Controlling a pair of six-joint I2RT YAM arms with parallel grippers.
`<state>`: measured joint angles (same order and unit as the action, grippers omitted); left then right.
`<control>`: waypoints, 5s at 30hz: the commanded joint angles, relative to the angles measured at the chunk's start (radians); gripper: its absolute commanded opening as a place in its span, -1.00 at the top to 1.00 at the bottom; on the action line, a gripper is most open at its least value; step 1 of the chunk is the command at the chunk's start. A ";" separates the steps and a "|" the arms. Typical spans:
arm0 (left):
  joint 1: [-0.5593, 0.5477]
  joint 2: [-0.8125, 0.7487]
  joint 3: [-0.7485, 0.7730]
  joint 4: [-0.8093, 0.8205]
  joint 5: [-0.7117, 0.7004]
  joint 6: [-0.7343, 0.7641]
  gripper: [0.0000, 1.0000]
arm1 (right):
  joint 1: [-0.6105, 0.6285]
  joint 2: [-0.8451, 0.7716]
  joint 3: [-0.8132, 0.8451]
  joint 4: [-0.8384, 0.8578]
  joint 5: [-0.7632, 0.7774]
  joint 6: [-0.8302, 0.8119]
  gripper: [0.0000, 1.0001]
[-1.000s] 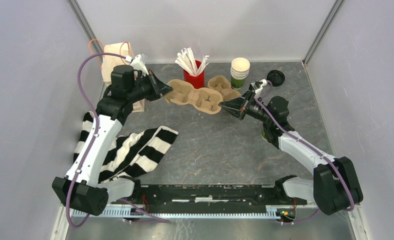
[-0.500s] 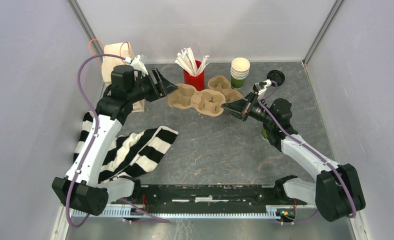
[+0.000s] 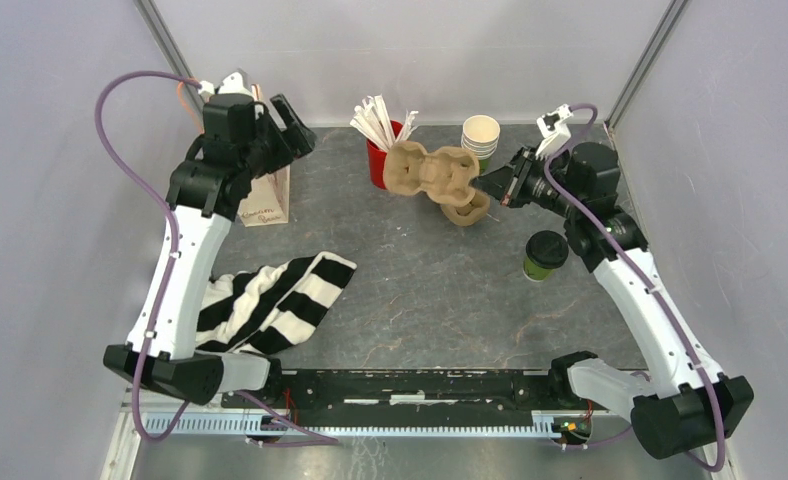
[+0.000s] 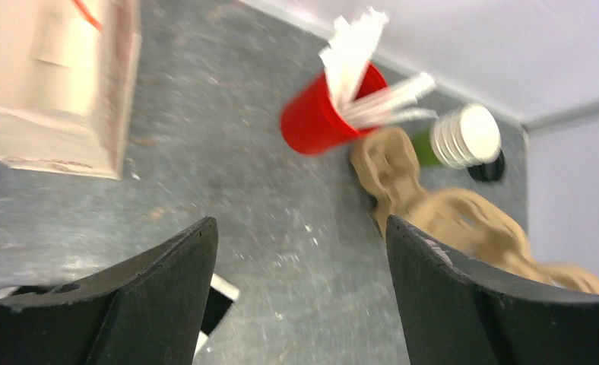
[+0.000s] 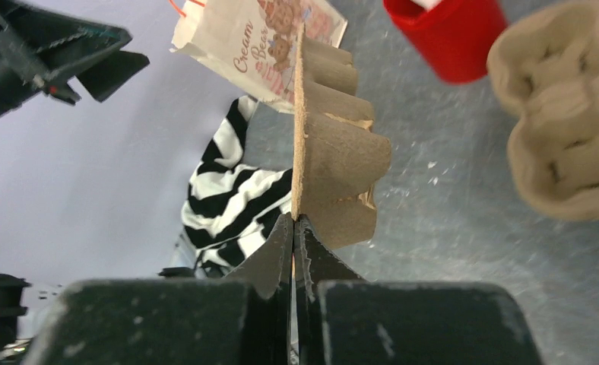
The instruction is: Pack the takeout coffee
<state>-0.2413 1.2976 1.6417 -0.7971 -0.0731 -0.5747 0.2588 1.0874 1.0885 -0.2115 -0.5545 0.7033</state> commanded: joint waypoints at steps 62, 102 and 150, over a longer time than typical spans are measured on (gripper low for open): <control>0.208 0.093 0.191 0.127 0.324 0.363 0.96 | 0.276 0.094 0.421 -0.361 0.323 -0.601 1.00; -0.674 0.110 0.038 0.007 0.431 0.435 -0.04 | 0.262 -0.061 0.627 -0.620 0.740 -0.462 1.00; -0.666 -0.112 -0.239 -0.336 -0.082 -0.731 -0.01 | 0.263 -0.195 0.725 -0.927 0.556 -0.322 1.00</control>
<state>-0.9092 1.2613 1.4570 -1.1755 -0.1204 -1.2427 0.5224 0.8989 1.8061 -1.1557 -0.0006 0.3630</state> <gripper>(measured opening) 0.477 0.006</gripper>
